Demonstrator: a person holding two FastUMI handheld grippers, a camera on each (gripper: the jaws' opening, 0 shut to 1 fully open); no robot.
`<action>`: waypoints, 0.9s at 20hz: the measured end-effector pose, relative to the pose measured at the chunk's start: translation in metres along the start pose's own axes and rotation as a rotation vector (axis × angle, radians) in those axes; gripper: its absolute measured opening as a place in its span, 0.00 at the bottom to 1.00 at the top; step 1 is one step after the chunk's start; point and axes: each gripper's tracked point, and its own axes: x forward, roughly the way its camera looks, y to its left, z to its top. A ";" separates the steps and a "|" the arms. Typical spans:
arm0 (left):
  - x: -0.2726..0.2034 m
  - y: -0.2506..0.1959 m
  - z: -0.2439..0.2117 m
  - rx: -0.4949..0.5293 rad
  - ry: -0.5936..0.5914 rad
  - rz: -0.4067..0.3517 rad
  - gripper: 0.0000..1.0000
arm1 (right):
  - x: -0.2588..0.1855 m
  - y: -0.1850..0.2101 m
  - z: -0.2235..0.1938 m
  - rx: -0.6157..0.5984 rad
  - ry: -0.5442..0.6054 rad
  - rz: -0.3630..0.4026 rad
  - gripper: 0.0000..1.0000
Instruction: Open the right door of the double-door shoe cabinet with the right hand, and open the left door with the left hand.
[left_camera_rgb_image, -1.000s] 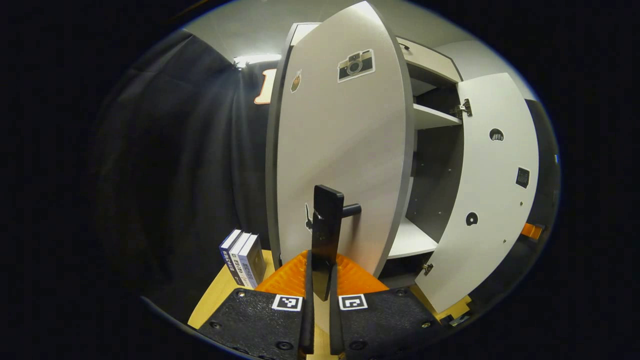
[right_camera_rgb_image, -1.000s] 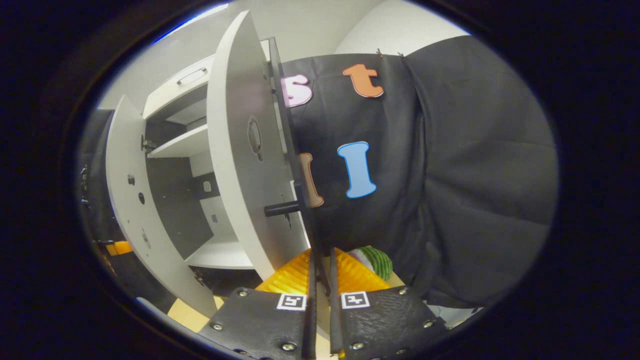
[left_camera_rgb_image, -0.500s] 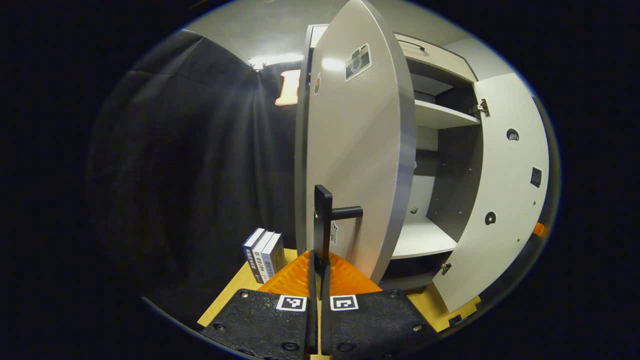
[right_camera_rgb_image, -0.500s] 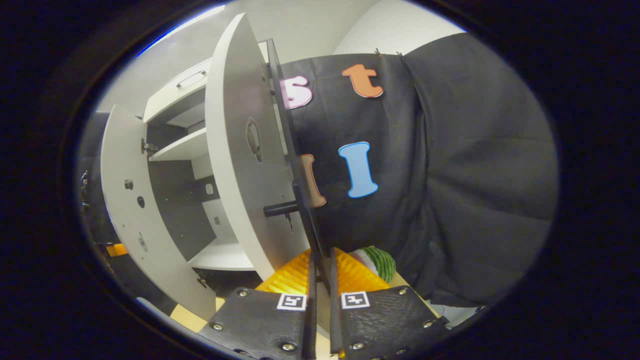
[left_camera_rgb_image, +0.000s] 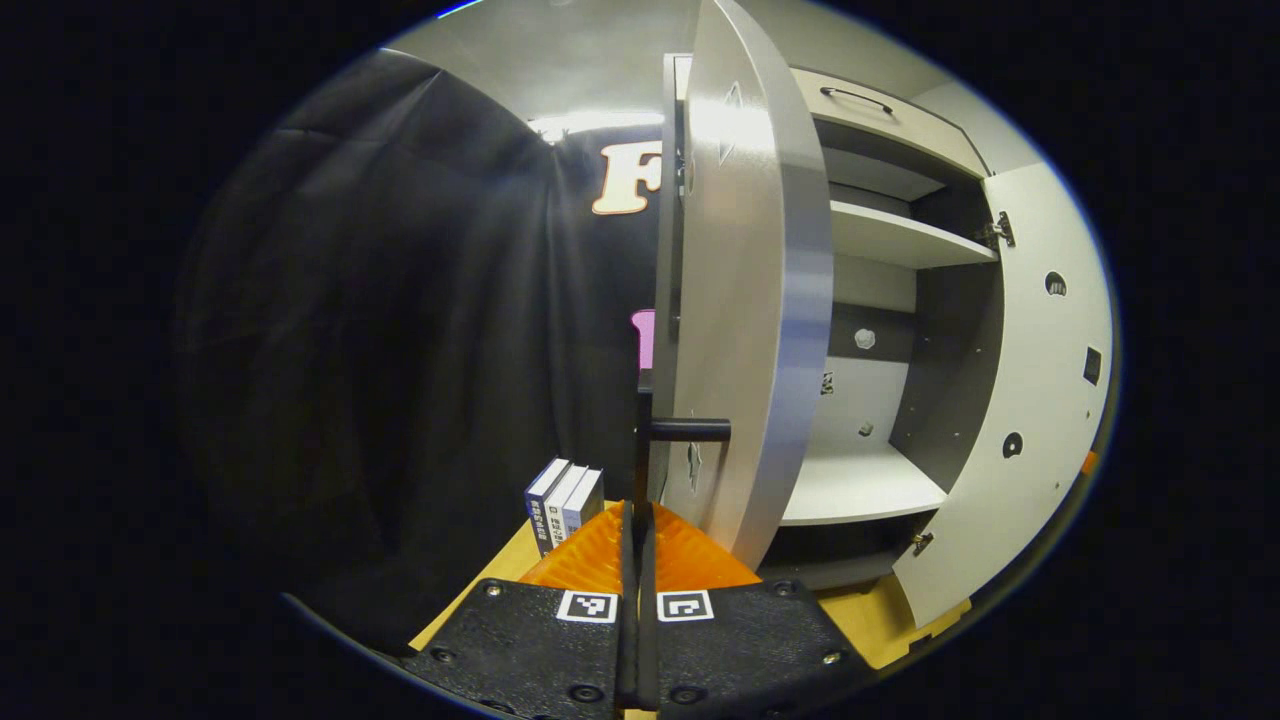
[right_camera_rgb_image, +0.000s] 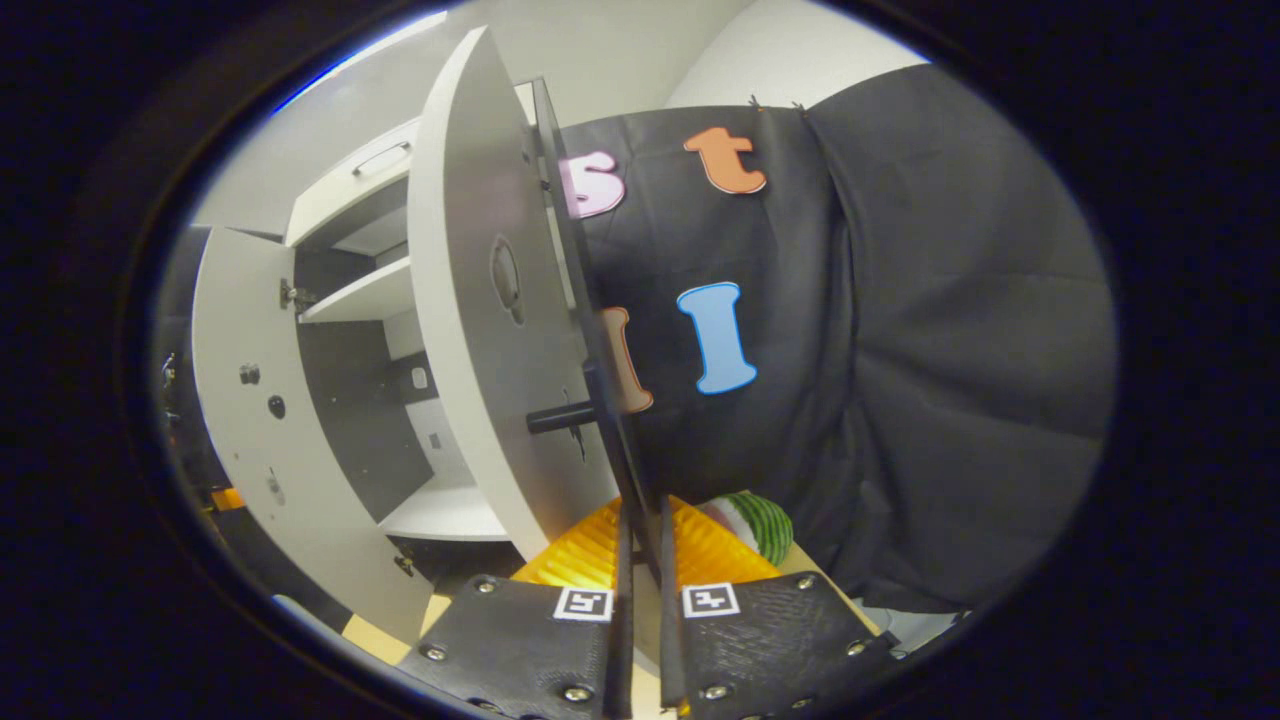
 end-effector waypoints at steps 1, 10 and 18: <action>-0.001 -0.001 0.002 -0.018 -0.003 -0.006 0.00 | 0.000 0.000 0.000 0.002 0.001 0.001 0.11; 0.002 0.009 0.001 -0.011 -0.004 -0.038 0.01 | 0.001 -0.002 -0.012 -0.011 0.030 -0.006 0.11; 0.007 0.025 0.004 -0.023 -0.022 -0.104 0.01 | 0.001 -0.002 -0.015 -0.011 0.024 -0.012 0.11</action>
